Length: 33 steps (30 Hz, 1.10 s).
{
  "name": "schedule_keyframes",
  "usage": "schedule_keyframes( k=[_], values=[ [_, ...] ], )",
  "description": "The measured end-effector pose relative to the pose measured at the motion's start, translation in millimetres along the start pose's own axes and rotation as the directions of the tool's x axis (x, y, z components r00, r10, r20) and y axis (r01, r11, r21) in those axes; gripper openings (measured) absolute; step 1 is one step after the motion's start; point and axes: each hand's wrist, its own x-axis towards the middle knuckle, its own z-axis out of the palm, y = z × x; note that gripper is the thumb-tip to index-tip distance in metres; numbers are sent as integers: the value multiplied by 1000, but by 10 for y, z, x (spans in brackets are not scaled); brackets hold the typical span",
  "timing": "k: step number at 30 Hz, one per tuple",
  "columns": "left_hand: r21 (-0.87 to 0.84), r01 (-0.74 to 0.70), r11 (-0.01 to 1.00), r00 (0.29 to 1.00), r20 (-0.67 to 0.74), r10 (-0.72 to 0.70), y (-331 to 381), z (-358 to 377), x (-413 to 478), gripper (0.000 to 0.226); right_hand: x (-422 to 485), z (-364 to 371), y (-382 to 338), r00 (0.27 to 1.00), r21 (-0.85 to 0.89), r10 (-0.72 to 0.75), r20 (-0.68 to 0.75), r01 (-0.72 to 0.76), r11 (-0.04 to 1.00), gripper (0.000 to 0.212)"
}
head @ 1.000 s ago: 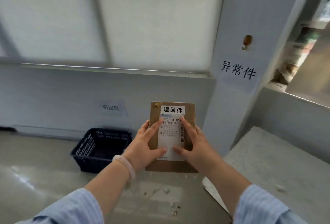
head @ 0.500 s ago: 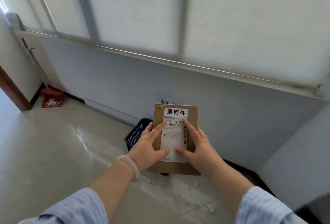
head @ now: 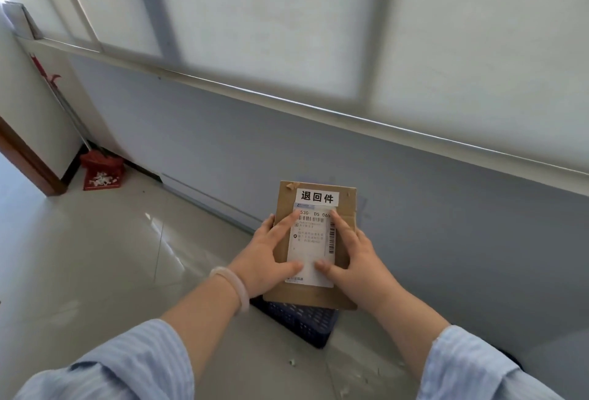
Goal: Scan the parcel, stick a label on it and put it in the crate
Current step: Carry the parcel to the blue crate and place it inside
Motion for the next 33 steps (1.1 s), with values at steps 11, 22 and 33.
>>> schedule_keyframes(
  k=[11,22,33],
  values=[
    [-41,-42,998,961,271,52,-975,-488,1609,87,1386,636,45,963,40,250,-104,-247,968,88],
    [-55,-65,996,883,463,83,-1912,-481,2660,88,2300,1454,387,846,149,481,-232,-457,877,87],
    [59,31,998,807,588,-60,-3770,1240,3650,102,3169,2795,2560,779,201,617,-113,-590,782,92]
  ],
)
